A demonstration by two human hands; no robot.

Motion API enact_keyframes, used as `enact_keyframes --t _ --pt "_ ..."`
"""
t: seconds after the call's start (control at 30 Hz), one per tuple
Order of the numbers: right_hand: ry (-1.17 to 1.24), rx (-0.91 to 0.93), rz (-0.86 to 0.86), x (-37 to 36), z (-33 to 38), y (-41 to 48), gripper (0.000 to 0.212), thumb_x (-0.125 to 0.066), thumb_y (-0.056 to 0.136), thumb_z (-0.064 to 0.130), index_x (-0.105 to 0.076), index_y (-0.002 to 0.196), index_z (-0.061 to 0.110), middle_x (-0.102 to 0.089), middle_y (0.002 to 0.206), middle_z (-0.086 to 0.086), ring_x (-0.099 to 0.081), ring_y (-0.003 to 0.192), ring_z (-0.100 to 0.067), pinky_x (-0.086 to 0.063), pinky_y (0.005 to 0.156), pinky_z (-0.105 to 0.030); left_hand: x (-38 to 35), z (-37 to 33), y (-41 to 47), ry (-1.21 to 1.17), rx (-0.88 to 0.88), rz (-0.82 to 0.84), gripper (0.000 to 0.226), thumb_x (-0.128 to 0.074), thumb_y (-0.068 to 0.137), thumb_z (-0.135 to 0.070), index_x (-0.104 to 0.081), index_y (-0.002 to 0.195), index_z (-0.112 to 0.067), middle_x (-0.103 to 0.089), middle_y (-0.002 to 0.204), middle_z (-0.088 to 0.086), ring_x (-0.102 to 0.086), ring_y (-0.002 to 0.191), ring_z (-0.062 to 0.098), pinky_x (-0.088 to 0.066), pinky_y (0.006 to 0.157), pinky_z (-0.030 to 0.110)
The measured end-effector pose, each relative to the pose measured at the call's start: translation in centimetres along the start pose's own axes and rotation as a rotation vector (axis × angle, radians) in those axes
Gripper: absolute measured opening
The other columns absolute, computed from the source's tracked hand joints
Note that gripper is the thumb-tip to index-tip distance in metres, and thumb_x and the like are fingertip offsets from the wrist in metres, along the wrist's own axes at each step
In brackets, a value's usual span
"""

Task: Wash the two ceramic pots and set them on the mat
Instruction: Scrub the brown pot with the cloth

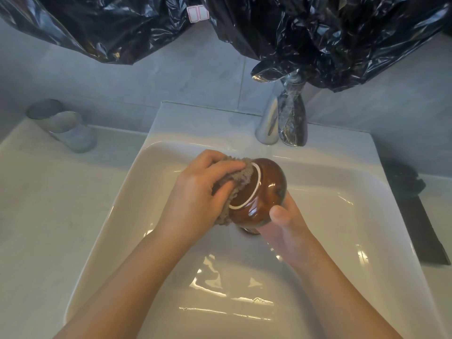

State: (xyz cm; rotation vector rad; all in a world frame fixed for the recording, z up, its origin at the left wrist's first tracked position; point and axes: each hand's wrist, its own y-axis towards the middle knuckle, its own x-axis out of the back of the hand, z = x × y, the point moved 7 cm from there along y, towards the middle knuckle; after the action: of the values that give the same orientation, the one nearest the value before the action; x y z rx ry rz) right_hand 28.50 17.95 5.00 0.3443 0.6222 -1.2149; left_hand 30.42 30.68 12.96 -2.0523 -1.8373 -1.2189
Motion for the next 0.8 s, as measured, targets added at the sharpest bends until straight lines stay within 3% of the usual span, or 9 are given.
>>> enact_keyframes --t 0.1,0.2,0.4,0.6,0.73,0.8 --pt "0.027 0.014 -0.003 0.3 0.1 0.0 0.111 -0.087 0.069 0.038 -0.022 0.145 -0.011 -0.039 0.129 -0.042 -0.042 0.121 -0.043 -0.035 0.1 -0.058 0.3 -0.1 -0.6 0.018 -0.048 0.078 0.029 -0.062 0.08 -0.012 -0.073 0.107 -0.015 -0.063 0.104 0.002 -0.056 0.095 0.006 -0.043 0.085 0.01" --pt "0.056 0.018 0.012 0.3 0.2 0.1 0.113 -0.086 0.069 0.041 -0.02 0.143 -0.014 -0.043 0.126 -0.028 -0.042 0.12 -0.042 -0.034 0.098 -0.055 0.7 -0.8 -1.1 -0.117 -0.059 0.155 0.027 -0.064 0.08 -0.009 -0.074 0.105 -0.015 -0.064 0.105 -0.003 -0.059 0.097 0.003 -0.047 0.085 0.015" --pt "0.03 -0.014 0.017 -0.9 -0.2 -0.2 0.109 -0.085 0.071 0.042 -0.023 0.143 -0.01 -0.048 0.124 -0.023 -0.049 0.113 -0.038 -0.047 0.09 -0.046 0.8 -1.6 -0.2 -0.196 -0.047 0.076 0.025 -0.066 0.079 -0.006 -0.072 0.103 -0.013 -0.064 0.105 -0.002 -0.061 0.1 0.006 -0.048 0.089 0.022" --pt "0.002 -0.008 0.011 -0.8 -0.3 -0.3 0.11 -0.086 0.07 0.041 -0.023 0.147 -0.006 -0.044 0.133 -0.031 -0.045 0.123 -0.041 -0.033 0.101 -0.059 0.6 -0.4 0.6 -0.038 0.029 0.035 0.023 -0.063 0.08 -0.013 -0.071 0.102 -0.017 -0.062 0.102 -0.004 -0.055 0.094 0.002 -0.042 0.085 0.007" --pt "0.038 0.022 -0.038 -0.1 -0.3 -0.3 0.109 -0.087 0.069 0.041 -0.024 0.145 -0.007 -0.046 0.128 -0.027 -0.045 0.119 -0.042 -0.035 0.098 -0.06 0.2 -0.2 0.4 -0.011 0.032 0.17 0.026 -0.061 0.078 -0.016 -0.072 0.101 -0.019 -0.064 0.102 -0.004 -0.056 0.092 0.003 -0.042 0.083 0.009" --pt "0.026 0.033 -0.067 0.4 -0.1 -0.2 0.109 -0.087 0.069 0.042 -0.025 0.143 -0.008 -0.046 0.126 -0.027 -0.046 0.118 -0.042 -0.037 0.099 -0.057 0.1 -0.3 0.4 -0.092 0.066 0.26 0.025 -0.06 0.078 -0.021 -0.072 0.1 -0.023 -0.065 0.1 -0.011 -0.059 0.093 0.003 -0.047 0.084 0.017"
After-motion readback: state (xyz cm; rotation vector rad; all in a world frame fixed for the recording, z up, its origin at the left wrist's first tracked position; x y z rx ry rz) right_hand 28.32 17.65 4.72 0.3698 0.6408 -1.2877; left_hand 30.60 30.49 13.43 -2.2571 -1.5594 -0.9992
